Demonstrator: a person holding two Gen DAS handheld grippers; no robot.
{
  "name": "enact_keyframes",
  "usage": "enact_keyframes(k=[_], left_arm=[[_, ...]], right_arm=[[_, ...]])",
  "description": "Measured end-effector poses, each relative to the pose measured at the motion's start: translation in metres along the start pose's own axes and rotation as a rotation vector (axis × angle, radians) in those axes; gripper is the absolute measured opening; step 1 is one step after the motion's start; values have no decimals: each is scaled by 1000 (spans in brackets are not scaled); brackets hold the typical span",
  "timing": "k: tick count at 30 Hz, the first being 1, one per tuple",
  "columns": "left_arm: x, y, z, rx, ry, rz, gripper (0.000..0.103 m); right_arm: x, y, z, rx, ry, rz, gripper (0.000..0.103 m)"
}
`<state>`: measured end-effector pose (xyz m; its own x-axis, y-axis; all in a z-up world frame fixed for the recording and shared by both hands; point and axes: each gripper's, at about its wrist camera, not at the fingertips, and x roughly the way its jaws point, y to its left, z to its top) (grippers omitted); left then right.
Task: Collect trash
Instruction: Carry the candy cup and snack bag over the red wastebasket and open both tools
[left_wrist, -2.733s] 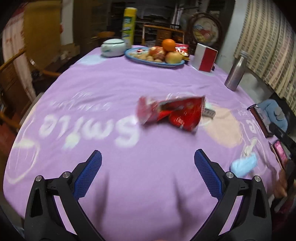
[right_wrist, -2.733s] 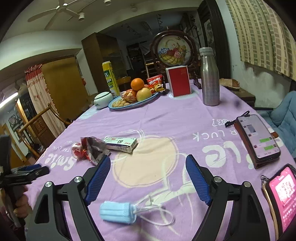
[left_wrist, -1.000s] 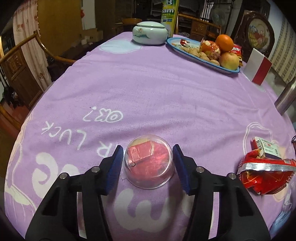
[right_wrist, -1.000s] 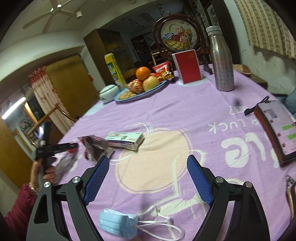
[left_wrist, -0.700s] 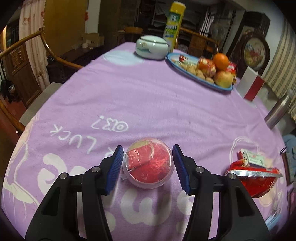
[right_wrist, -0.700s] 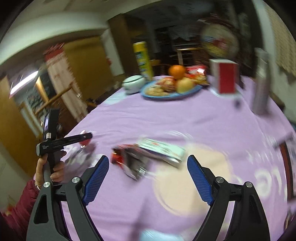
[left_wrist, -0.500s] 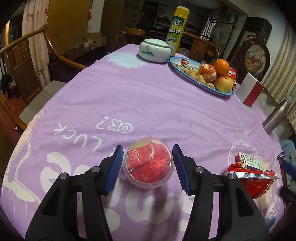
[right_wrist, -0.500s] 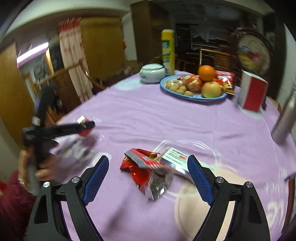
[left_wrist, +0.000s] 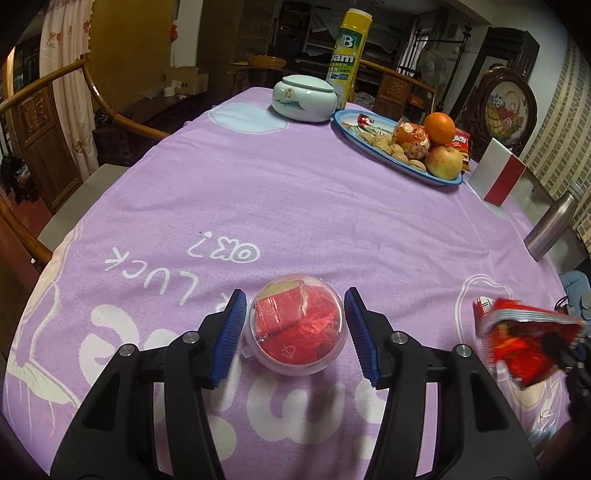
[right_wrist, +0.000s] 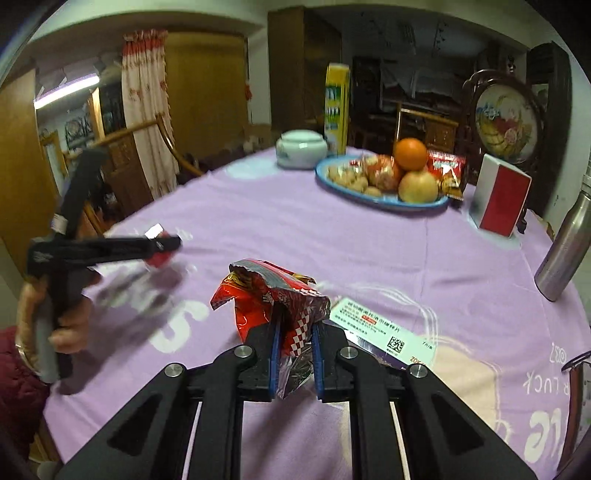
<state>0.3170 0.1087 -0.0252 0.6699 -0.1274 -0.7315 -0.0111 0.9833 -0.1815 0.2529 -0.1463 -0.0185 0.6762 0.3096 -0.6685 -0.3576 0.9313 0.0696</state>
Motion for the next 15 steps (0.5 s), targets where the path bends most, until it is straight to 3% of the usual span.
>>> enact_keyframes(k=[7, 15], left_arm=[[-13, 0, -2, 10, -64, 16, 55], [-58, 8, -33, -47, -79, -11, 55]], right_arm=[[-32, -29, 8, 115, -98, 20, 15], [-44, -53, 9, 212, -120, 52, 15]])
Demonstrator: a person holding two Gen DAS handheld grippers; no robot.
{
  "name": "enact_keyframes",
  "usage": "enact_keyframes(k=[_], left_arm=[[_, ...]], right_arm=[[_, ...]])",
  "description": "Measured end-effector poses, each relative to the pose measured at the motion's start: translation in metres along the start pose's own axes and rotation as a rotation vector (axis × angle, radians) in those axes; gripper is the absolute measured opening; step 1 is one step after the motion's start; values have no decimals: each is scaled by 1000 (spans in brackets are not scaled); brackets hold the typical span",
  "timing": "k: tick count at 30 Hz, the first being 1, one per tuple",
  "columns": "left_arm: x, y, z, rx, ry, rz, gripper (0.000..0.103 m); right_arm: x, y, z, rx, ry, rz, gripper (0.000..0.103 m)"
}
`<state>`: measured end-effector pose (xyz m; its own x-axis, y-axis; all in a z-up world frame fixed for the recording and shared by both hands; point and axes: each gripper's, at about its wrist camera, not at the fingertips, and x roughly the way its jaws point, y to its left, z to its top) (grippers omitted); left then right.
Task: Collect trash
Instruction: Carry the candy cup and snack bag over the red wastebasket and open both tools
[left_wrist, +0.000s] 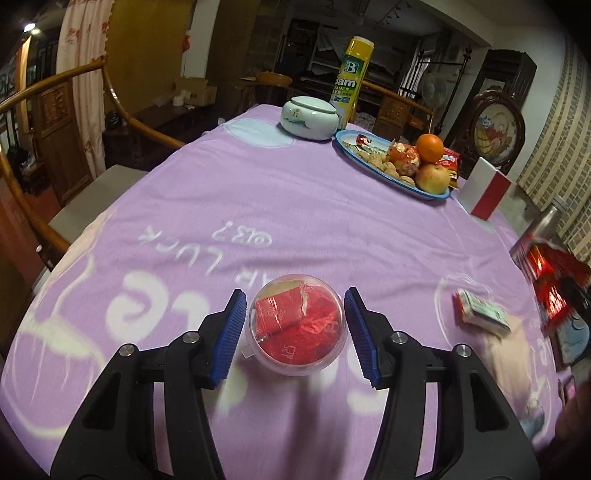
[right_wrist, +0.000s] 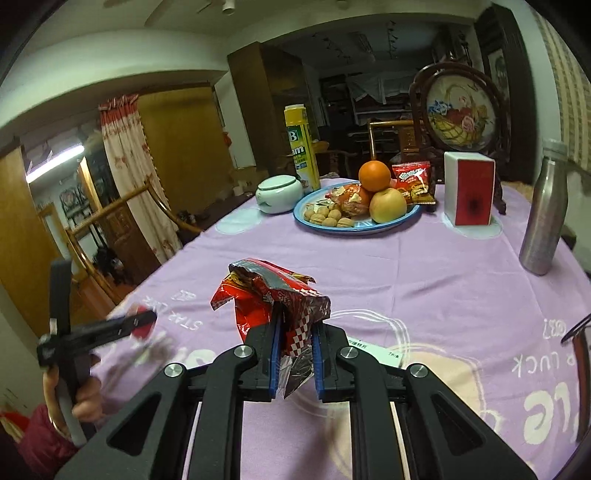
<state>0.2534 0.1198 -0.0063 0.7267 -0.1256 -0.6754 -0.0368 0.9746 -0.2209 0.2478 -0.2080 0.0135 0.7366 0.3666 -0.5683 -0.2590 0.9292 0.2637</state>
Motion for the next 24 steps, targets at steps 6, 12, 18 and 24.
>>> enact_keyframes(k=[6, 12, 18, 24], left_arm=[[-68, 11, -26, -10, -47, 39, 54], [-136, 38, -59, -42, -84, 88, 54], [-191, 85, -100, -83, -75, 191, 54], [-208, 143, -155, -127, 22, 306, 54]], right_arm=[[-15, 3, -3, 5, -40, 40, 15], [-22, 7, -19, 8, -44, 83, 15], [-32, 21, -44, 16, -28, 116, 15], [-43, 65, -55, -15, -8, 198, 15]])
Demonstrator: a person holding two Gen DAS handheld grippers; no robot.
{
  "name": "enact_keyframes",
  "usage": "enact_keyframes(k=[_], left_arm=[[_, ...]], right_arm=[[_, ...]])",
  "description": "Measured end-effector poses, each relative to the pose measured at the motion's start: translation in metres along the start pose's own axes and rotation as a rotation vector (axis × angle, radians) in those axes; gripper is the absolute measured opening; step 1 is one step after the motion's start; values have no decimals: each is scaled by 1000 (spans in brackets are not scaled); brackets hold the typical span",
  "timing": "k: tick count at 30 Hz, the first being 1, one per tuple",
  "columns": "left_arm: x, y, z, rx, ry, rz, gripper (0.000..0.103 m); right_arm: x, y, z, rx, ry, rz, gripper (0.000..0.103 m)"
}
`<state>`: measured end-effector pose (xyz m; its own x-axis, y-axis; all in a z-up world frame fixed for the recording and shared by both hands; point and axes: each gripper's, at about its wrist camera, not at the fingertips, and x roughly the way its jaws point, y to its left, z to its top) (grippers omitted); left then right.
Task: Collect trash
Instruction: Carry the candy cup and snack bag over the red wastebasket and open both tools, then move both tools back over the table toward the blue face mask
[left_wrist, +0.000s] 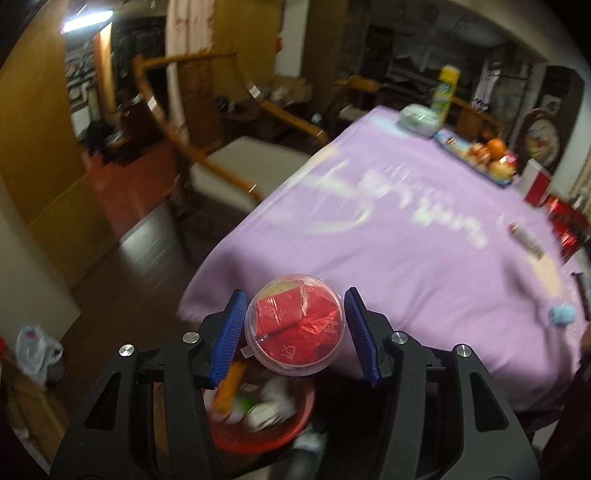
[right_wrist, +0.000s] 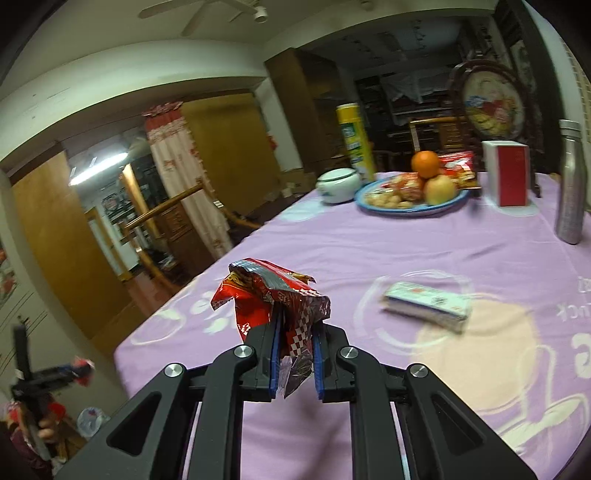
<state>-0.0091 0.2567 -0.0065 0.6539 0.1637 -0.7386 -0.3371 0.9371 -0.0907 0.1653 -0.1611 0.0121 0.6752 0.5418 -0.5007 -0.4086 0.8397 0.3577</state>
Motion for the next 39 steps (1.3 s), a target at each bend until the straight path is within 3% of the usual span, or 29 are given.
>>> enact_keyframes(k=[7, 9, 12, 17, 22, 30, 31, 32, 36, 39], left_arm=[[43, 48, -41, -29, 189, 21, 56], [47, 54, -45, -27, 201, 24, 72], [37, 62, -44, -43, 135, 48, 89], [13, 81, -35, -75, -4, 104, 95], [-1, 107, -30, -127, -103, 170, 96], [5, 139, -41, -157, -126, 250, 96], [8, 144, -43, -167, -120, 247, 96], [12, 150, -45, -182, -107, 235, 96], [20, 160, -51, -219, -80, 211, 96], [21, 162, -51, -228, -79, 206, 96]], right_arm=[[8, 78, -11, -93, 66, 110, 15], [11, 103, -17, -127, 89, 147, 15], [18, 142, -28, -176, 134, 205, 15], [40, 207, -55, -261, 261, 310, 15], [64, 261, -92, -361, 382, 358, 15], [117, 328, -146, -502, 545, 359, 20], [125, 336, -154, -525, 560, 355, 24], [130, 342, -158, -537, 575, 351, 36], [147, 352, -167, -539, 625, 340, 38], [141, 351, -161, -531, 606, 340, 40]])
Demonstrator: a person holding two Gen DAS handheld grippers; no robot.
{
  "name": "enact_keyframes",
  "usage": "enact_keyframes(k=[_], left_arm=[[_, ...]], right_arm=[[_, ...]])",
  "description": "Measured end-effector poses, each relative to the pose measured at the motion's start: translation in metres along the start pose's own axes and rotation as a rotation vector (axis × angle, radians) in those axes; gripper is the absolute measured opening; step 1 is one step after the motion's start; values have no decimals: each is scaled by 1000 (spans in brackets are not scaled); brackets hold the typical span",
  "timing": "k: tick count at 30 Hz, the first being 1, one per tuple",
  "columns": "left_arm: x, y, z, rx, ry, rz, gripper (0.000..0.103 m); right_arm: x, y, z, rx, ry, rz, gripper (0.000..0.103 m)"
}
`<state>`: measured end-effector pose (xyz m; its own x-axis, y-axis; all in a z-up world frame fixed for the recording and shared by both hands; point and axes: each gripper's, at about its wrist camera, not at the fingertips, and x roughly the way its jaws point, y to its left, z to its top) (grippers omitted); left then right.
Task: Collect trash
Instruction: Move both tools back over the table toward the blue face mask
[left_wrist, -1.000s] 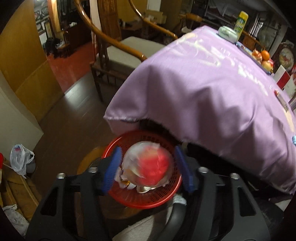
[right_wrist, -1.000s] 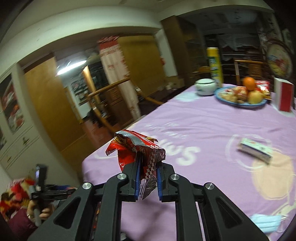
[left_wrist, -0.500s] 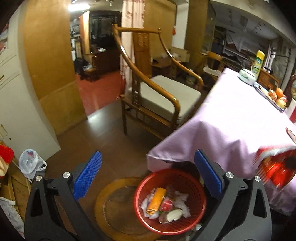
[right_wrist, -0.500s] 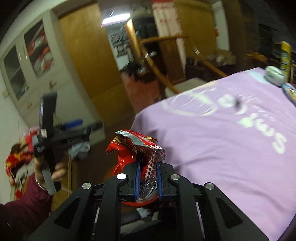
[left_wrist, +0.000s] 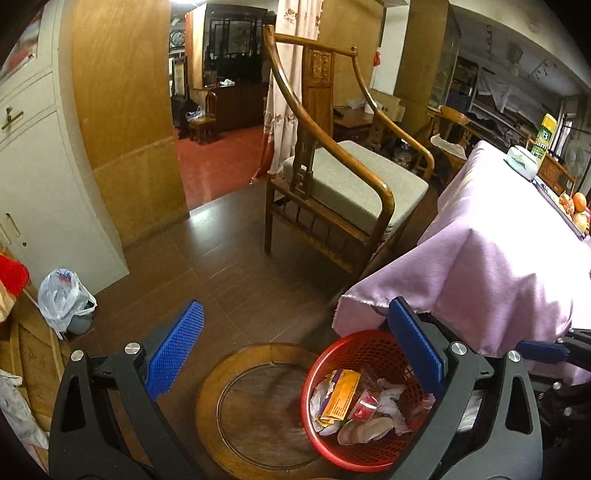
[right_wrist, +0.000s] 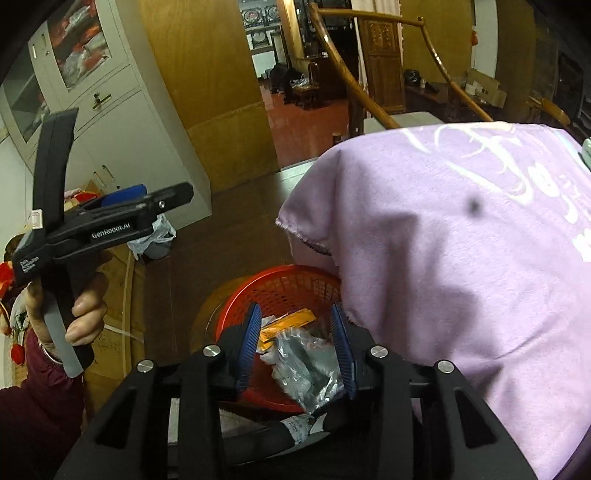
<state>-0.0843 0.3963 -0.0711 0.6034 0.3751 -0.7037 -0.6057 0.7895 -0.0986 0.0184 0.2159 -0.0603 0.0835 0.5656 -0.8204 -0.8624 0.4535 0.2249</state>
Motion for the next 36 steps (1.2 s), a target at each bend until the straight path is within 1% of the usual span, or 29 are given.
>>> enact_keyframes(k=[4, 8, 14, 19, 22, 26, 27, 28, 30, 31, 32, 34, 36], left_arm=[[-1, -8, 0, 5, 7, -14, 96], [-9, -22, 1, 24, -1, -37, 96], [-26, -48, 5, 62, -22, -80, 96], [-42, -78, 5, 105, -27, -136, 96], [-53, -108, 2, 157, -29, -172, 96], [-65, -156, -7, 247, -17, -220, 96], [-67, -169, -11, 273, -14, -231, 96], [-67, -179, -13, 293, -11, -238, 96], [-70, -206, -19, 348, -3, -256, 96], [-71, -218, -22, 371, -1, -265, 96], [-72, -233, -24, 399, 3, -278, 96], [-72, -256, -27, 437, 12, -305, 96], [-72, -286, -30, 470, 26, -348, 96]], right_arm=[[-15, -13, -1, 24, -39, -3, 41], [-45, -29, -7, 53, -104, -22, 42], [-97, -70, -24, 148, -226, -84, 48], [-151, -110, -55, 230, -334, -166, 55], [-189, -140, -85, 294, -403, -231, 58], [-242, -186, -140, 417, -487, -345, 63], [-248, -192, -150, 439, -497, -372, 64], [-263, -205, -168, 481, -512, -431, 65], [-277, -226, -199, 545, -529, -516, 66], [-283, -232, -210, 572, -534, -545, 67], [-295, -246, -230, 622, -540, -594, 67], [-305, -263, -256, 684, -547, -635, 68], [-316, -280, -284, 760, -560, -667, 68]])
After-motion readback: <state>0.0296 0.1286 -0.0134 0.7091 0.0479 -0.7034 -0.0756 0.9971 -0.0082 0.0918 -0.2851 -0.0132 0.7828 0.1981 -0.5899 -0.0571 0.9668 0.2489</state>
